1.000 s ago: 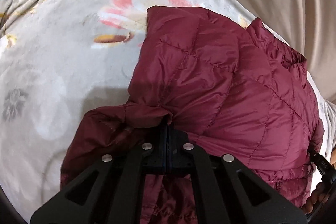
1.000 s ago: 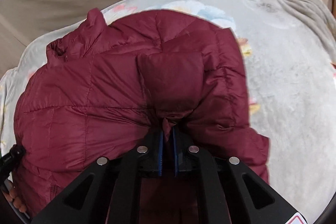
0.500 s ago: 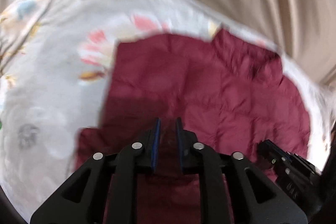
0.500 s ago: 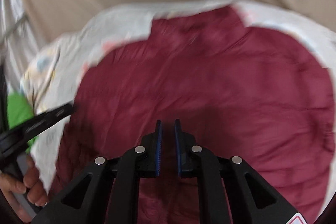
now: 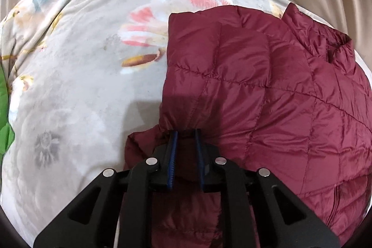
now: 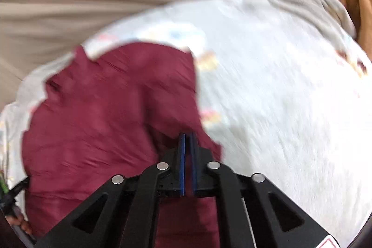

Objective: Fold large clothes

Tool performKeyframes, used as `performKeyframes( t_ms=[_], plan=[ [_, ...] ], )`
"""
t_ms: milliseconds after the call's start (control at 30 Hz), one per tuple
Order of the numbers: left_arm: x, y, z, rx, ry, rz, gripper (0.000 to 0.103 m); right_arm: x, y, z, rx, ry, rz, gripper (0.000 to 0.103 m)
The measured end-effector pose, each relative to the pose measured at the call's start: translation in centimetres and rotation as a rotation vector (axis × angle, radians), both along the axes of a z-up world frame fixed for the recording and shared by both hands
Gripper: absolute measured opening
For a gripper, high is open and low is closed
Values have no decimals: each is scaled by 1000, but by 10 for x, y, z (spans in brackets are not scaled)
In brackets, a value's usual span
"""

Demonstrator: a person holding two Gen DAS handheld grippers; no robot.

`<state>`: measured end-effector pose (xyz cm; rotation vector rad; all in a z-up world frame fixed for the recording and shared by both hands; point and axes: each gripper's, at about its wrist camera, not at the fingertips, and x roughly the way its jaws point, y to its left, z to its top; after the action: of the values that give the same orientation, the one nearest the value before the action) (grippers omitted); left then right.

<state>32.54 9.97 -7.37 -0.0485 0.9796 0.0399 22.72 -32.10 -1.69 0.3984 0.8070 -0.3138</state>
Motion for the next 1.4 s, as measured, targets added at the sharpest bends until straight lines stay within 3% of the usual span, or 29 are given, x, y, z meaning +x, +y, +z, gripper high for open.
performKeyframes(
  t_ms=[100,200,233,367,433,467,567,667,733,800,867,900,1000,1100,1167,1333,1367,1400],
  plan=[
    [1,-10,-5,40,-9,10,14,27,24,4,-26,-12,101,6],
    [-2,-18,-6,59,-12,7,15,48,25,-36,-50,144,139,0],
    [-3,-18,-6,60,-8,6,15,51,23,-43,-40,154,135,0],
    [1,-16,-8,43,-5,-2,15,30,25,-14,-14,37,94,3],
    [3,-15,-10,51,-10,0,15,35,22,-23,-20,80,92,3],
    [2,-17,-10,62,-11,-2,15,43,21,-42,-3,155,105,1],
    [-7,-11,-1,22,9,-8,18,35,21,-40,15,146,83,2],
    [-32,10,17,-90,22,-11,36,-6,24,-8,29,66,75,9],
    [-58,27,28,-116,25,-17,52,-45,20,7,29,44,72,19],
    [-94,49,36,-142,34,-26,60,-90,15,13,28,45,74,35],
    [-132,69,37,-163,65,-29,66,-145,13,13,24,67,68,44],
    [-151,78,37,-172,84,-25,66,-170,11,10,27,86,61,50],
    [-203,102,25,-207,155,1,68,-247,11,-9,69,165,40,54],
    [-235,123,5,-308,230,57,69,-302,15,-24,154,202,19,57],
    [-244,129,-7,-379,251,103,69,-312,22,-34,203,208,-1,57],
    [-242,129,-14,-422,210,151,67,-298,23,-62,294,165,-59,63],
    [-241,128,-13,-437,198,150,65,-302,22,-63,313,157,-74,63],
    [-240,127,-12,-442,195,143,51,-296,21,-66,345,140,-86,63]
  ],
)
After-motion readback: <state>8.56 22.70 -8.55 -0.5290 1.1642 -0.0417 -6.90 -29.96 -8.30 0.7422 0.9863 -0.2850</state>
